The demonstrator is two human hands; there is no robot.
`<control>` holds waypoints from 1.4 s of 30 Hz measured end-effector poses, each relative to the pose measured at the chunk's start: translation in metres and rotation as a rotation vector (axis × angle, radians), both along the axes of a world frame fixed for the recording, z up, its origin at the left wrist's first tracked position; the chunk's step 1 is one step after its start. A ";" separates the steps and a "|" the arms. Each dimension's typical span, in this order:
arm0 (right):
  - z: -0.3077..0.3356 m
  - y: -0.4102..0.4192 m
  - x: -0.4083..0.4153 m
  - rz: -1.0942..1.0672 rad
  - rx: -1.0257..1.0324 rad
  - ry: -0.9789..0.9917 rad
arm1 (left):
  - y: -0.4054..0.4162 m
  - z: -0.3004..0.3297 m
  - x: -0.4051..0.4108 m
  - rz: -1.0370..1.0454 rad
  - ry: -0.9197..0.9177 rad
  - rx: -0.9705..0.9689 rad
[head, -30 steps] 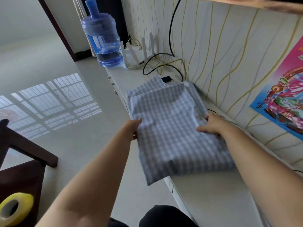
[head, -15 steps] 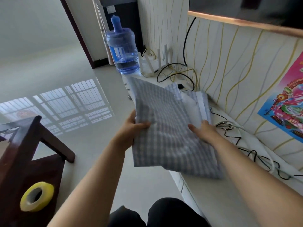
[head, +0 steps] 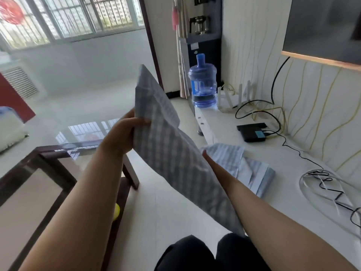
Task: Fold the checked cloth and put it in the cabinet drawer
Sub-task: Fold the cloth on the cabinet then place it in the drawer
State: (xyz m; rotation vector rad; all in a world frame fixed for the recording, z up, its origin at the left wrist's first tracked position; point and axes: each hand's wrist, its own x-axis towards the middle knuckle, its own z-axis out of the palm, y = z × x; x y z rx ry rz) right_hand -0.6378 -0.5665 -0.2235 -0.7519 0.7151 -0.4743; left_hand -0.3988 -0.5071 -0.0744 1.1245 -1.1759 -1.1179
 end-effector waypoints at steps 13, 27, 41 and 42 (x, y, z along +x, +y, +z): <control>0.140 -0.025 0.061 -0.336 -1.087 0.216 | 0.058 0.021 0.108 0.447 -0.210 -0.118; 0.101 -0.002 0.060 -0.398 -0.715 0.367 | 0.045 -0.014 0.106 0.630 -0.292 -0.194; 0.060 0.016 0.021 0.250 -0.435 0.103 | 0.026 -0.028 0.115 0.562 0.071 0.034; 0.063 0.017 0.022 0.197 -0.432 0.067 | 0.025 -0.027 0.118 0.567 0.060 0.028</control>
